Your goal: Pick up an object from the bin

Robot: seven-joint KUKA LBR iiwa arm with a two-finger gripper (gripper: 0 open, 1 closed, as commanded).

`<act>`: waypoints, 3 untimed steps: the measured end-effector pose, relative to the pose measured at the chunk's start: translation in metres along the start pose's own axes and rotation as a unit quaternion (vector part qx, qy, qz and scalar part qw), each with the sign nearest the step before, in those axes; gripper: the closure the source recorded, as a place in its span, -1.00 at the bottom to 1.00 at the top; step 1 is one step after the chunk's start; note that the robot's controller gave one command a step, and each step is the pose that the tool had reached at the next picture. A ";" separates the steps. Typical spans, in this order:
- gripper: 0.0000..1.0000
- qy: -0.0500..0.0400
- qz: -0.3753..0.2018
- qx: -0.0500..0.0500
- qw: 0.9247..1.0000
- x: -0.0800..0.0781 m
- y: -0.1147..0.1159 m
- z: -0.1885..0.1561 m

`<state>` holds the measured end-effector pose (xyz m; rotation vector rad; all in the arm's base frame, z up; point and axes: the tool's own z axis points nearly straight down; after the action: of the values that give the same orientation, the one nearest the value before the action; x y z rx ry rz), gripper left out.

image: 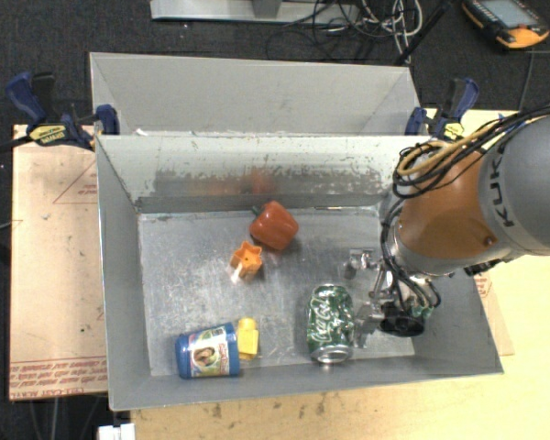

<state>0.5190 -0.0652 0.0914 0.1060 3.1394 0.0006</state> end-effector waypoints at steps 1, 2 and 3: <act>1.00 0.003 0.011 -0.001 1.000 0.003 0.031 0.019; 1.00 0.003 0.011 -0.001 1.000 0.003 0.031 0.019; 1.00 0.002 0.014 0.000 1.000 0.001 0.030 -0.017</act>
Offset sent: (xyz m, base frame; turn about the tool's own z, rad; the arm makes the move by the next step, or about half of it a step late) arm 0.0000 0.0000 0.0000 0.0000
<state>0.5203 -0.0357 0.1085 0.1495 3.1409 0.0017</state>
